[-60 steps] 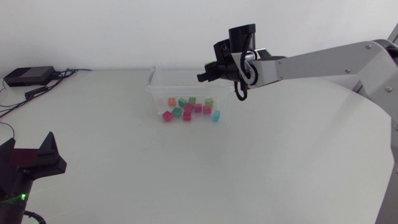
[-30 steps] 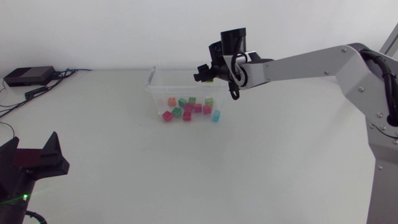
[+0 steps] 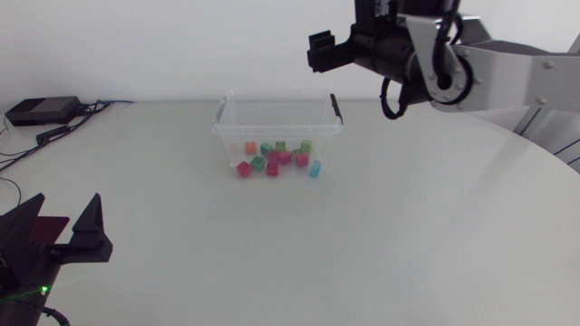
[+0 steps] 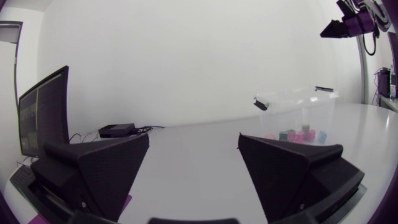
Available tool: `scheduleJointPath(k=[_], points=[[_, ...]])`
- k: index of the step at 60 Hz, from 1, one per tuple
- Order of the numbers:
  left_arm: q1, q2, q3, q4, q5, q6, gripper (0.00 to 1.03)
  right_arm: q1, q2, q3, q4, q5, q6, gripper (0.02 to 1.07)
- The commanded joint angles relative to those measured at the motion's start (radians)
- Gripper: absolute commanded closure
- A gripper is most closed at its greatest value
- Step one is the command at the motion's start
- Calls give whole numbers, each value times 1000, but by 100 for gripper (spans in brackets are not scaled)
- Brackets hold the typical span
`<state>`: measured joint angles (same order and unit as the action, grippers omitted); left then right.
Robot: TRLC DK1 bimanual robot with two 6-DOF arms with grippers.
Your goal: Pick up the duplo bricks and place them in the container
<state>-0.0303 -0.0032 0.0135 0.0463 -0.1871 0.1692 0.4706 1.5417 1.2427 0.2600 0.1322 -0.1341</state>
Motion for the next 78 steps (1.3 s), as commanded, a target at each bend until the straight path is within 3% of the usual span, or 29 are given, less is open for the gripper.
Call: scheduleJointPath(k=[1, 12, 45, 61, 78], points=[[-3, -12, -17, -6, 21, 6, 3, 8, -84, -86, 2, 15, 5, 6], [20, -11, -12, -42, 87, -7, 3, -6, -295, -258, 28, 46, 5, 6], [33, -9, -12, -37, 90, -19, 3, -202, -686, -746, 147, 69, 14, 6], [33, -9, -12, -37, 90, -19, 3, -374, -864, -896, 117, 6, 7, 6], [33, -8, -12, -38, 95, -26, 3, -402, -1070, -1069, 72, -43, -19, 6]])
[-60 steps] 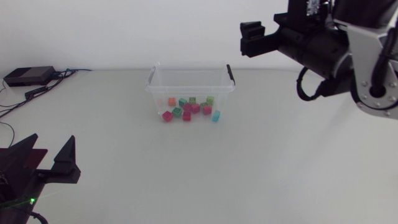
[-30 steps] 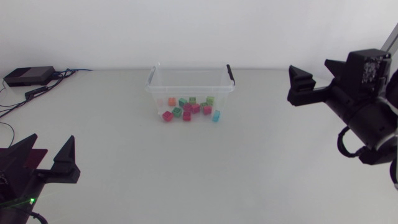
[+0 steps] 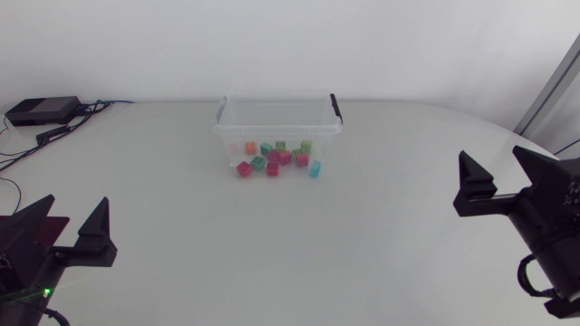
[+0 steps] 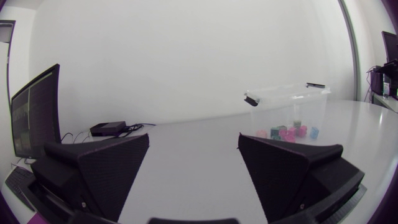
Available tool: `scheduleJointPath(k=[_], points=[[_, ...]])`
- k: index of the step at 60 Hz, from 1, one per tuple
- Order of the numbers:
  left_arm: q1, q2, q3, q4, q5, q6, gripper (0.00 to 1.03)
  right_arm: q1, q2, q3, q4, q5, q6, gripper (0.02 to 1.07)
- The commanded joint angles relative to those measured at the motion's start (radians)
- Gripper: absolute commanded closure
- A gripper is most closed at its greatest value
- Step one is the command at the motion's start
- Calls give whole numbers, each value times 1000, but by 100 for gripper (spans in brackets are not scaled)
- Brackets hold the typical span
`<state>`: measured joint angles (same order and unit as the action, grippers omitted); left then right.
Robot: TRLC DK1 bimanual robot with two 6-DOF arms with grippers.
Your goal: Pick up the duplo bricks and place them in the container
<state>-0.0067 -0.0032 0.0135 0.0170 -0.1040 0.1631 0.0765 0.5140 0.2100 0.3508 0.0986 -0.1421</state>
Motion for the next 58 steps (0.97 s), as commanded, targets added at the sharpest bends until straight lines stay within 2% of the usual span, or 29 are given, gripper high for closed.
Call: scheduleJointPath(k=[1, 46, 58], points=[[10, -8, -12, -8, 14, -22, 3, -9, -51, -39, -25, -11, -9, 6], [7, 3, -14, -17, 101, -159, 3, -75, -501, -205, -342, -96, 138, 6], [7, 3, -14, -17, 104, -163, 3, -76, -514, -210, -351, -99, 142, 6]])
